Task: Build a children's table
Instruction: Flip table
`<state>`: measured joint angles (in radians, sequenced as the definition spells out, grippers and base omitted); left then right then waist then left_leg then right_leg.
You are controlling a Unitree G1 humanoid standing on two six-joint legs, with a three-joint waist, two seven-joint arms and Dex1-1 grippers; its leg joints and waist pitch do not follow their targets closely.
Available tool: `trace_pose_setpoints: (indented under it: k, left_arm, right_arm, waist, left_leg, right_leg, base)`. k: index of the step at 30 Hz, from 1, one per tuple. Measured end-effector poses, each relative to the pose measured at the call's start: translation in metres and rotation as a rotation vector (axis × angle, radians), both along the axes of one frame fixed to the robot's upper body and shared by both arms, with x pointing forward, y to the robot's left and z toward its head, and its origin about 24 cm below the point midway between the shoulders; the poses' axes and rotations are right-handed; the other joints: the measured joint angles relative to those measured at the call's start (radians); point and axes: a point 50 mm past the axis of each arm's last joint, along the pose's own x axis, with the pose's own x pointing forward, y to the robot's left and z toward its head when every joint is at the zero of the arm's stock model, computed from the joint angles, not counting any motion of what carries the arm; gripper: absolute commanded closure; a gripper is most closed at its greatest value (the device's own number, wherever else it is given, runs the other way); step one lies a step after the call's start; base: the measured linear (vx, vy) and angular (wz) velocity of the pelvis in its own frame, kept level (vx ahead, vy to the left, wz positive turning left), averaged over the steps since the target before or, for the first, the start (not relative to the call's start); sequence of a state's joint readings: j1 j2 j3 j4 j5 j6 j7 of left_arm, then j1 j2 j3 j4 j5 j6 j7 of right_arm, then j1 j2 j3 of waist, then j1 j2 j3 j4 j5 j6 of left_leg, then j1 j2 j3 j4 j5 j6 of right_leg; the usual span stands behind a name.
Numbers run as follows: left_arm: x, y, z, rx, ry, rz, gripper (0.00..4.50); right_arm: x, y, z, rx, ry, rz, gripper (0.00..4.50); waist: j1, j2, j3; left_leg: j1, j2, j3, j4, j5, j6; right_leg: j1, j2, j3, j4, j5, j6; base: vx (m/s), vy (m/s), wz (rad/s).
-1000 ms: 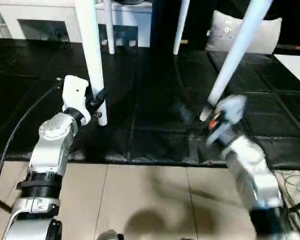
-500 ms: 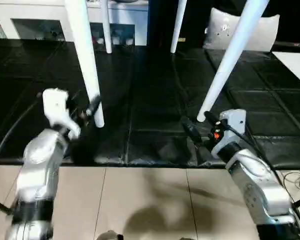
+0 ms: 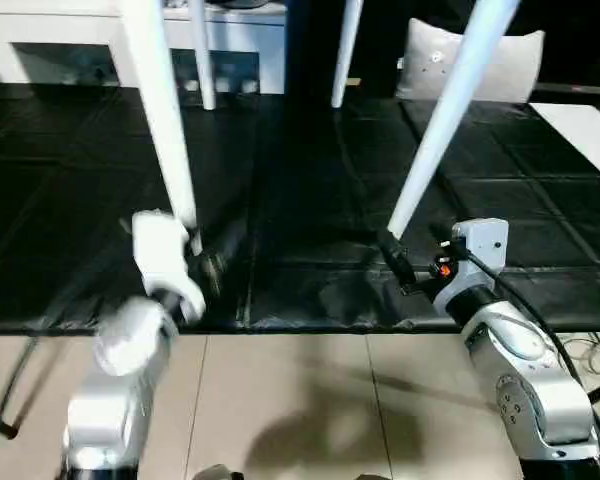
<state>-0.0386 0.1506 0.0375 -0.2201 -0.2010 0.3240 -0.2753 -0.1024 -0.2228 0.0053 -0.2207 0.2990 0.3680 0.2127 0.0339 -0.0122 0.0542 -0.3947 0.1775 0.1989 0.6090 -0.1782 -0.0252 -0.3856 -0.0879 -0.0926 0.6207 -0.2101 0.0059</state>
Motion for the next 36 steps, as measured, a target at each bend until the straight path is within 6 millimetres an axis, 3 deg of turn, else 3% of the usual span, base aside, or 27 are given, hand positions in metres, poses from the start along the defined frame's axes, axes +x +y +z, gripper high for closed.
trace_pose_setpoints:
  k: [2,4,6,7,8,9,10,11,12,13,14,15,16,17,18,20,21,23,26,27,29,32,36]
  left_arm:
    - [-0.004,0.001,0.0,0.003,0.006,0.007,1.36]
    - [-0.005,0.002,0.001,0.009,0.007,0.007,1.36]
    - [-0.007,0.002,-0.002,0.019,0.022,0.0,1.36]
    - [-0.009,0.002,-0.005,0.023,0.038,-0.007,1.36]
    - [-0.011,0.001,-0.007,0.021,0.05,-0.019,1.36]
    - [-0.013,0.001,-0.01,0.019,0.061,-0.028,1.36]
    - [-0.016,0.001,-0.013,0.008,0.073,-0.04,1.36]
    - [-0.017,0.001,-0.013,-0.006,0.071,-0.054,1.36]
    - [-0.016,-0.002,-0.01,-0.022,0.059,-0.078,1.1]
    - [-0.017,-0.003,-0.006,-0.035,0.041,-0.092,1.1]
    - [-0.018,-0.003,-0.006,-0.043,0.04,-0.091,1.1]
    - [-0.024,-0.005,-0.013,-0.06,0.065,-0.101,0.99]
    - [-0.03,-0.005,-0.021,-0.061,0.102,-0.112,0.9]
    - [-0.031,-0.005,-0.023,-0.056,0.111,-0.125,0.9]
    - [-0.031,-0.003,-0.022,-0.042,0.105,-0.137,0.9]
    - [-0.033,0.001,-0.025,-0.026,0.115,-0.157,0.61]
    - [-0.034,0.002,-0.028,-0.022,0.13,-0.17,0.61]
    - [-0.039,0.001,-0.032,-0.025,0.149,-0.198,0.38]
    - [-0.062,-0.003,-0.047,-0.081,0.217,-0.272,0.26]
    - [-0.067,-0.005,-0.05,-0.092,0.238,-0.292,0.08]
    - [-0.073,-0.006,-0.056,-0.09,0.27,-0.329,0.08]
    - [-0.076,-0.004,-0.062,-0.051,0.32,-0.351,0.08]
    - [-0.083,0.008,-0.094,0.067,0.518,-0.317,0.08]
  right_arm:
    - [-0.004,0.0,-0.001,-0.002,0.002,0.0,0.0]
    - [-0.006,0.0,-0.001,-0.011,0.003,-0.002,0.0]
    - [-0.006,-0.001,-0.002,-0.019,0.006,-0.005,0.0]
    - [-0.008,-0.002,-0.004,-0.022,0.018,-0.007,0.0]
    - [-0.01,-0.003,-0.006,-0.025,0.027,-0.011,0.0]
    - [-0.012,-0.003,-0.009,-0.026,0.037,-0.013,0.0]
    - [-0.013,-0.003,-0.01,-0.023,0.04,-0.005,0.0]
    - [-0.015,-0.002,-0.009,-0.02,0.038,0.001,0.0]
    - [-0.019,-0.004,-0.01,-0.02,0.039,0.0,0.0]
    - [-0.022,-0.003,-0.012,-0.017,0.048,0.007,0.0]
    - [-0.022,-0.003,-0.011,-0.02,0.043,0.014,0.0]
    - [-0.023,-0.003,-0.011,-0.011,0.043,0.037,0.0]
    - [-0.027,-0.002,-0.014,0.002,0.049,0.056,0.0]
    - [-0.03,-0.002,-0.017,0.009,0.057,0.073,0.0]
    - [-0.033,0.001,-0.022,0.019,0.072,0.1,0.0]
    - [-0.039,0.009,-0.032,0.026,0.11,0.184,0.0]
    - [-0.041,0.012,-0.034,0.039,0.117,0.223,0.0]
    - [-0.046,0.015,-0.036,0.07,0.127,0.285,0.0]
    - [-0.053,0.015,-0.044,0.067,0.159,0.45,0.0]
    - [-0.055,0.014,-0.047,0.06,0.178,0.481,0.0]
    - [-0.059,0.014,-0.057,0.048,0.222,0.538,0.0]
    - [-0.062,0.013,-0.068,0.043,0.272,0.572,0.0]
    - [-0.059,0.009,-0.094,0.047,0.351,0.54,0.0]
  waist:
    - [0.001,0.001,-0.008]
    - [0.001,0.0,-0.017]
    - [0.001,0.001,-0.018]
    - [0.002,0.006,-0.016]
    - [-0.001,0.012,-0.012]
    - [-0.007,0.02,-0.001]
    - [-0.017,0.038,0.011]
    - [-0.004,0.047,0.016]
    - [0.003,0.042,0.019]
    - [0.024,0.008,0.007]
    - [0.024,-0.01,0.0]
    - [0.038,-0.003,0.003]
    - [0.046,0.018,0.002]
    - [0.043,0.032,0.003]
    - [0.031,0.039,0.008]
    - [0.004,0.043,0.013]
    - [-0.002,0.044,0.013]
    - [-0.009,0.043,0.013]
    - [-0.03,0.043,0.012]
    - [-0.031,0.039,0.013]
    - [-0.028,0.03,0.013]
    - [-0.026,0.027,0.009]
    - [-0.024,0.02,0.005]
  left_leg:
    - [-0.014,0.001,-0.001,0.001,0.01,0.007]
    - [-0.045,0.001,-0.002,0.004,0.02,0.02]
    - [-0.065,0.003,-0.001,0.007,0.027,0.029]
    - [-0.066,0.005,-0.001,0.008,0.028,0.03]
    - [-0.055,0.007,0.0,0.008,0.022,0.021]
    - [-0.035,0.009,-0.001,0.009,0.017,0.017]
    - [-0.015,0.016,-0.009,0.009,0.01,0.012]
    - [-0.014,0.018,-0.006,-0.002,0.01,0.012]
    - [-0.012,0.014,0.012,-0.006,0.01,0.011]
    - [-0.009,0.005,0.05,-0.009,0.011,0.01]
    - [-0.003,0.004,0.056,-0.007,0.012,0.009]
    - [-0.009,-0.012,0.01,0.048,-0.035,-0.032]
    - [-0.01,-0.036,-0.079,0.098,-0.034,-0.027]
    - [0.016,-0.037,-0.1,0.084,-0.051,-0.032]
    - [0.023,-0.038,-0.101,0.075,-0.063,-0.027]
    - [0.022,-0.034,-0.1,0.048,-0.063,-0.028]
    - [0.02,-0.034,-0.1,0.039,-0.063,-0.028]
    - [0.016,-0.034,-0.095,0.033,-0.061,-0.026]
    - [0.012,-0.031,-0.085,0.032,-0.059,-0.023]
    - [0.012,-0.031,-0.082,0.03,-0.059,-0.023]
    - [0.01,-0.03,-0.075,0.021,-0.057,-0.02]
    - [0.011,-0.028,-0.069,0.008,-0.036,-0.014]
    - [0.012,-0.026,-0.062,0.002,-0.036,-0.013]
  right_leg:
    - [-0.01,0.004,0.001,-0.003,0.013,-0.004]
    - [-0.039,0.005,0.0,-0.003,0.026,-0.005]
    - [-0.056,0.005,-0.004,-0.008,0.037,-0.009]
    - [-0.054,0.005,-0.006,-0.015,0.042,-0.009]
    - [-0.046,0.006,-0.008,-0.022,0.038,0.0]
    - [-0.027,0.006,-0.014,-0.034,0.033,0.005]
    - [0.005,0.005,-0.042,-0.057,0.027,0.009]
    - [0.022,0.004,-0.053,-0.026,-0.003,0.001]
    - [0.02,-0.01,-0.056,0.045,-0.048,-0.017]
    - [0.045,-0.008,-0.015,0.093,-0.097,-0.01]
    - [0.037,-0.006,0.008,0.103,-0.119,0.005]
    - [0.022,-0.012,0.016,0.101,-0.118,0.006]
    - [0.034,-0.005,0.016,0.098,-0.117,0.006]
    - [0.033,-0.004,0.006,0.097,-0.116,0.007]
    - [0.039,-0.004,0.0,0.089,-0.114,0.006]
    - [0.046,0.01,0.007,0.05,-0.103,-0.007]
    - [0.054,0.012,0.007,0.031,-0.088,-0.011]
    - [0.056,0.011,0.007,0.002,-0.041,-0.008]
    - [0.054,0.01,0.011,-0.006,-0.03,-0.002]
    - [0.052,0.01,0.014,-0.006,-0.031,0.0]
    - [0.044,0.011,0.019,-0.006,-0.031,-0.001]
    - [0.037,0.012,0.022,-0.006,-0.03,-0.001]
    - [0.034,0.013,0.023,-0.008,-0.032,-0.001]
  base:
    - [0.0,0.0,0.0]
    - [0.0,0.0,0.0]
    - [-0.073,0.017,-0.02]
    - [-0.088,0.02,-0.01]
    - [-0.112,0.036,-0.01]
    - [-0.109,0.053,-0.13]
    - [-0.109,0.053,-0.13]
    - [-0.143,0.077,-0.17]
    - [-0.112,0.027,0.0]
    - [-0.112,0.027,0.0]
    - [-0.018,-0.067,0.0]
    - [0.002,-0.035,-0.24]
    - [0.002,-0.035,-0.24]
    - [-0.011,0.062,-0.2]
    - [-0.06,0.051,0.11]
    - [-0.057,0.041,0.09]
    - [-0.01,0.063,-0.1]
    - [-0.008,0.058,-0.11]
    - [0.0,0.0,0.0]
    - [0.0,0.0,0.0]
    - [0.0,0.0,0.0]
    - [0.0,0.0,0.0]
    - [0.0,0.0,0.0]
